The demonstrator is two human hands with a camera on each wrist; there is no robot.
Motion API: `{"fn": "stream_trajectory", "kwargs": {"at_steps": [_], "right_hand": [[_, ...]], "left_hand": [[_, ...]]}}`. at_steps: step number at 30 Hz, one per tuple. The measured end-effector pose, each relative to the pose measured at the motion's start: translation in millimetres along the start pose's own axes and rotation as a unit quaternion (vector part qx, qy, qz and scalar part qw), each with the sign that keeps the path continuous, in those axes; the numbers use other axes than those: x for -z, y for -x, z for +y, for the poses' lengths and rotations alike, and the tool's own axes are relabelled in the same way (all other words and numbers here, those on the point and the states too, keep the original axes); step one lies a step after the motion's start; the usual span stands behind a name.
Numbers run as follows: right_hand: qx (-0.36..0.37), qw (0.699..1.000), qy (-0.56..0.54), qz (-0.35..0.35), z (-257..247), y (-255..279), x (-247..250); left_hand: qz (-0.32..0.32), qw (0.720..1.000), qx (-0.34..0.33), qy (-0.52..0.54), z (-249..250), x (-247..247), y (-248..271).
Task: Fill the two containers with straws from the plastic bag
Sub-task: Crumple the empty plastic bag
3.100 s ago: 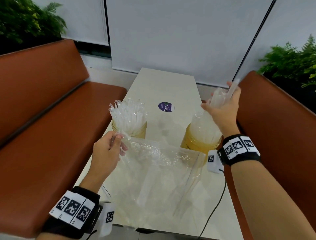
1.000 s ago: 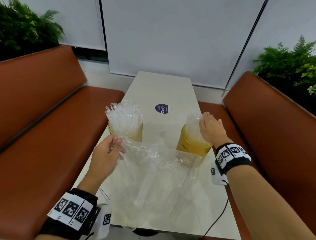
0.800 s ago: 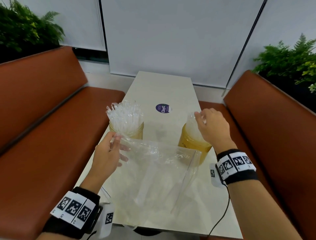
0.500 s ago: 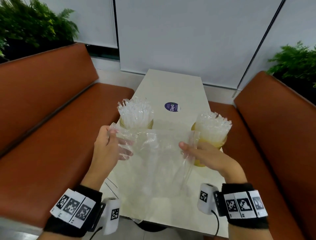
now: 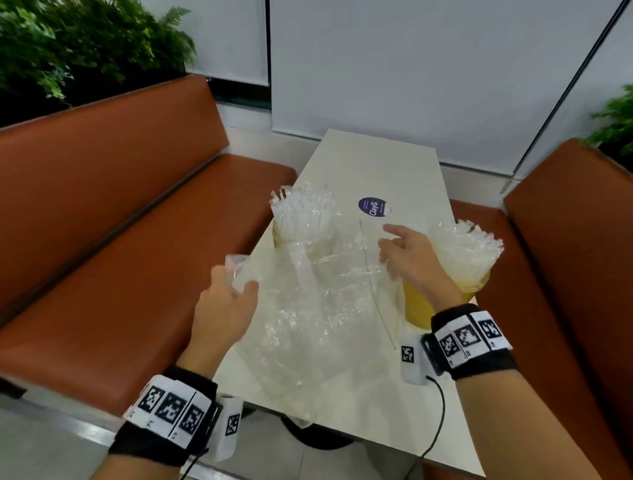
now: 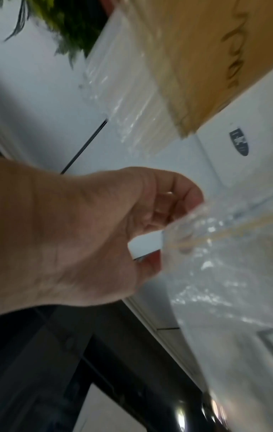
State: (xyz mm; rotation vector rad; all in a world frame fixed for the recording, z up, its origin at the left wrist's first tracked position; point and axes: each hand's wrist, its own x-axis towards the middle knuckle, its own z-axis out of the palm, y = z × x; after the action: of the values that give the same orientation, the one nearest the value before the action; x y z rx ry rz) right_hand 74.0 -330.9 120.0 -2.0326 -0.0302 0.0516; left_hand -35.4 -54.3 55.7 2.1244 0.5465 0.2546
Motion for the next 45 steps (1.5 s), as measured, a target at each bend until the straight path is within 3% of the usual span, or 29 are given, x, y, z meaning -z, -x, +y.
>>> {"fn": "stream_trajectory", "kwargs": {"at_steps": [2, 4, 8, 10, 15, 18, 20, 23, 29, 32, 35, 37, 40, 41, 42, 44, 45], "right_hand": [[-0.035, 0.998, 0.009, -0.059, 8, -2, -3], [-0.045, 0.992, 0.051, -0.104, 18, -1, -10], [-0.077, 0.949, 0.233, -0.198, 57, -3, -39], [-0.090, 0.927, 0.288, -0.221, 77, -4, -52], [-0.167, 0.947, 0.147, -0.234, 105, 0, -69], [-0.177, 0.942, 0.118, -0.257, 115, 4, -69], [-0.178, 0.935, 0.088, -0.293, 118, 10, -67], [-0.156, 0.932, 0.054, -0.322, 111, 19, -58], [-0.063, 0.939, -0.045, -0.334, 54, 26, -8], [0.005, 0.949, -0.024, -0.314, 31, 20, 18], [0.090, 0.965, -0.058, -0.240, 22, 12, 36], [0.130, 0.962, -0.117, -0.210, 19, 12, 41], [0.172, 0.950, -0.143, -0.217, 20, 13, 49], [0.189, 0.948, -0.133, -0.217, 17, 15, 51], [0.205, 0.948, -0.114, -0.215, 14, 15, 52], [0.239, 0.948, -0.062, -0.201, 7, 11, 48], [0.247, 0.945, -0.053, -0.206, 2, 10, 45]], "left_hand": [[-0.091, 0.991, 0.095, -0.027, -17, -3, 0], [-0.129, 0.981, 0.143, -0.031, -32, -8, 2], [-0.124, 0.972, 0.099, -0.173, -58, -27, 4], [-0.113, 0.972, 0.081, -0.188, -70, -34, 1], [-0.132, 0.979, 0.028, -0.151, -92, -43, -17], [-0.131, 0.990, 0.058, -0.017, -95, -40, -21], [-0.141, 0.982, 0.090, 0.090, -89, -34, -20], [-0.194, 0.967, 0.084, 0.144, -75, -24, -21], [-0.234, 0.956, -0.033, 0.176, -16, 15, -29], [-0.234, 0.945, -0.101, 0.207, 11, 31, -34], [-0.260, 0.913, -0.132, 0.286, 27, 40, -36], [-0.325, 0.875, -0.129, 0.335, 32, 44, -38], [-0.486, 0.766, -0.100, 0.410, 36, 58, -36], [-0.508, 0.748, -0.087, 0.418, 40, 61, -35], [-0.495, 0.774, -0.080, 0.388, 45, 60, -34], [-0.398, 0.891, -0.102, 0.192, 59, 46, -35], [-0.351, 0.924, -0.129, 0.074, 66, 36, -35]]}}
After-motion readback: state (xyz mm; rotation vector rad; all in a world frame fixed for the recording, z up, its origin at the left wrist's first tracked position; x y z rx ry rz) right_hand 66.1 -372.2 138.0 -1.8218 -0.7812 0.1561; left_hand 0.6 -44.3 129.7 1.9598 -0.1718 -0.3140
